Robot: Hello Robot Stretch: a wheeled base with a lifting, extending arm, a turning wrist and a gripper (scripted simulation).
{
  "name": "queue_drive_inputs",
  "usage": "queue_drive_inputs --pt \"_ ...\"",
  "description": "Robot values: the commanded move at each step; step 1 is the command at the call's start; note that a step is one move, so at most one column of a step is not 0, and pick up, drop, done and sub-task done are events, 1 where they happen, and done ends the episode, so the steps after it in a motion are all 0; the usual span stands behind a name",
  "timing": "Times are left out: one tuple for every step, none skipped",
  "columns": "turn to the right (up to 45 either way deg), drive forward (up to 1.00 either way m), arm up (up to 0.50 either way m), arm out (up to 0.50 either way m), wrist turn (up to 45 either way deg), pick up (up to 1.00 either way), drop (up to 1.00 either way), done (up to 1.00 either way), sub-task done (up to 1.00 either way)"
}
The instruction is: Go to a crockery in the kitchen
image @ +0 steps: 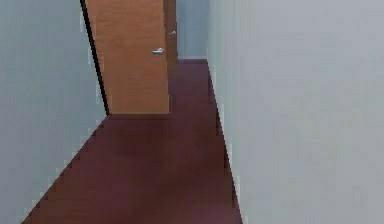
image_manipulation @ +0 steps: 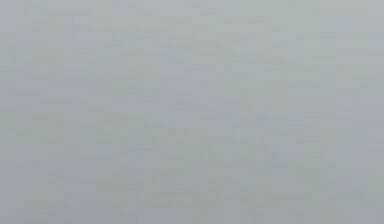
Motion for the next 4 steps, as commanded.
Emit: queue_drive_inputs --pt "0.0 1.0 0.0 0.0 0.0 0.0 0.0 0.0 0.0" --pt "0.0 1.0 0.0 0.0 0.0 0.0 0.0 0.0 0.0" --pt "0.0 1.0 0.0 0.0 0.0 0.0 0.0 0.0 0.0" --pt "-45.0 0.0 0.0 0.0 0.0 0.0 0.0 0.0 0.0"
